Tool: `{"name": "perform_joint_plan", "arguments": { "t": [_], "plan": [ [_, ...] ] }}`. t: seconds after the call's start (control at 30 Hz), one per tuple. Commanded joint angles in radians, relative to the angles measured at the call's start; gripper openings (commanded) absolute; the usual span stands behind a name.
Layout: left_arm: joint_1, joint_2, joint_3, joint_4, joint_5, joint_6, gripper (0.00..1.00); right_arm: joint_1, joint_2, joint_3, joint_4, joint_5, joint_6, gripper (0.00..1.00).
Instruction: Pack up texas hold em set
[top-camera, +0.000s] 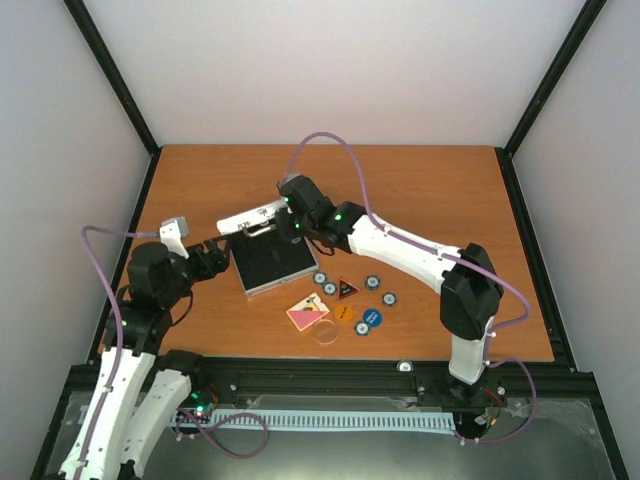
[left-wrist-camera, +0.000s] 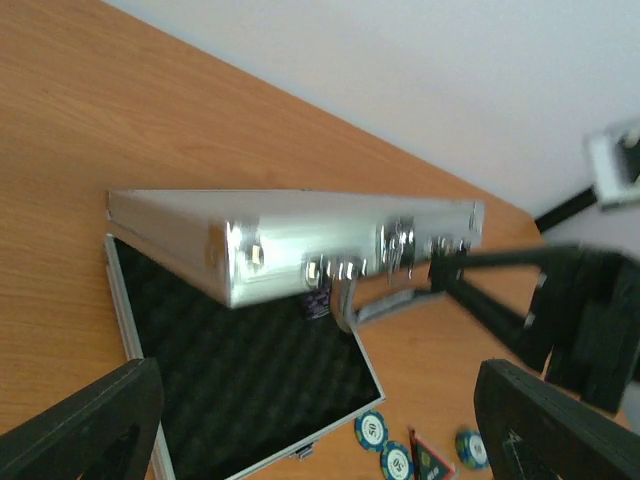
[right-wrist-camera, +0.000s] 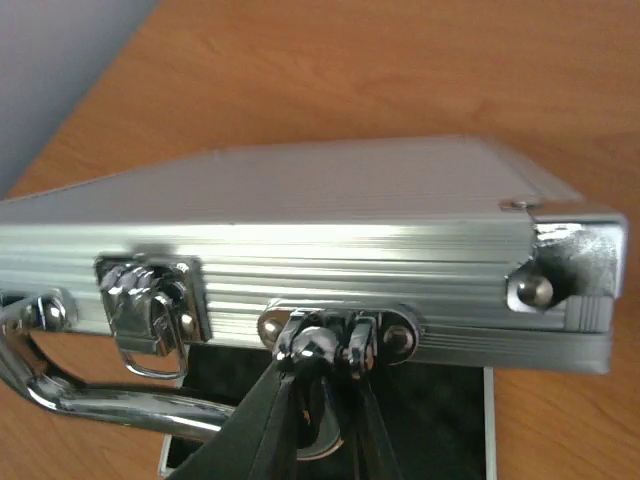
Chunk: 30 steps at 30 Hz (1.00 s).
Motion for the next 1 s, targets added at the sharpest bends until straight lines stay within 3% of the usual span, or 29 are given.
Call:
{"name": "perform_joint_plan", "arguments": {
  "t": [0.0, 0.23, 0.67, 0.97],
  "plan": [
    [-0.004, -0.018, -0.021, -0.030, 0.099, 0.054, 0.88, 0.012, -0.015, 0.101, 0.126, 0.055, -0.035, 0.03],
    [-0.004, 0.024, -0.014, -0.030, 0.114, 0.040, 0.88, 0.012, 0.040, 0.203, 0.087, 0.060, -0.044, 0.03],
    [-0.005, 0.071, -0.086, 0.032, 0.097, -0.007, 0.88, 0.012, 0.076, 0.220, 0.101, 0.053, -0.051, 0.03],
    [-0.004, 0.095, -0.114, 0.063, 0.083, -0.034, 0.88, 0.011, 0.132, 0.301, 0.076, 0.044, -0.071, 0.08]
  ]
}}
